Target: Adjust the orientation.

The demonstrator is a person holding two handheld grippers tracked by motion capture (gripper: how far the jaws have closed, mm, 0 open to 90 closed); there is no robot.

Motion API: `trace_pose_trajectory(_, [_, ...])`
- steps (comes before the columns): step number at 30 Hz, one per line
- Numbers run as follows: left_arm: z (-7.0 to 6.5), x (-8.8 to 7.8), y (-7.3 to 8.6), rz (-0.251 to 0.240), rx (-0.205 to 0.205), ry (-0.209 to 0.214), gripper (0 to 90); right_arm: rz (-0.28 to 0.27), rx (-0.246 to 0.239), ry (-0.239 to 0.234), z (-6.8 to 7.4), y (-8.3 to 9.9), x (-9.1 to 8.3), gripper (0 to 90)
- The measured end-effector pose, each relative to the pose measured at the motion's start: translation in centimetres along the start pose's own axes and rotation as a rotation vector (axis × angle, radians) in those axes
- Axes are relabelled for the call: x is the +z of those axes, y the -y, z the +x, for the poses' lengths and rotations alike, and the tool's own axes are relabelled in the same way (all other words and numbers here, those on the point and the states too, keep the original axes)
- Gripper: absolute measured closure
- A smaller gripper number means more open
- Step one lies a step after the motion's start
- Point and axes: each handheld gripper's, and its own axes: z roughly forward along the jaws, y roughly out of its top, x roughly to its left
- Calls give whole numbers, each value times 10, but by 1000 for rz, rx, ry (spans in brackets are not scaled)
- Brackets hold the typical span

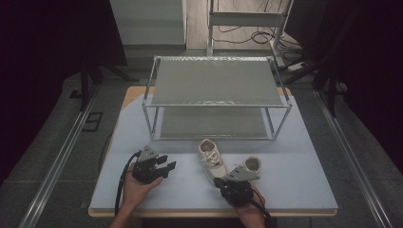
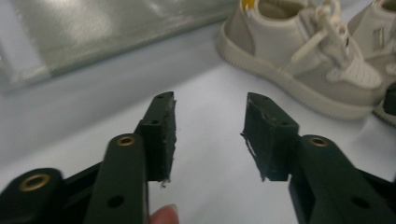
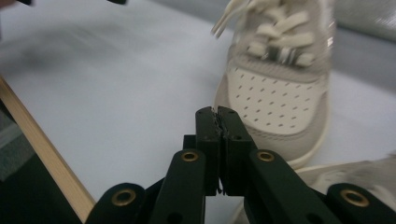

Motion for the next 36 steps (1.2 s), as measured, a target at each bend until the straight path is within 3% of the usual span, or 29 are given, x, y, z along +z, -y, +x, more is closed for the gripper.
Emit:
trace_pose_trajectory(5, [-2, 9, -8, 7, 10, 22, 568, -65, 11, 7, -12, -11, -18, 852])
trace_pose_trajectory(9, [-6, 9, -6, 10, 17, 25, 563, -84, 31, 24, -33, -38, -23, 891])
trace_pose_trajectory(11, [-5, 6, -5, 4, 17, 24, 559, -73, 61, 36, -54, -61, -13, 893])
trace_pose_trajectory(14, [-4, 5, -4, -1, 13, 24, 557, -67, 66, 50, -66, -74, -3, 893])
trace_pose_trajectory(16, [-2, 4, -3, -3, 11, 24, 556, -32, 67, 73, -76, -86, 15, 893])
trace_pose_trajectory(27, [6, -1, 1, -9, -9, 16, 554, 93, 90, 78, -77, -103, 62, 893])
trace_pose_trajectory(36, [7, -3, 2, -13, -14, 16, 555, 157, 94, 117, -80, -113, 78, 894])
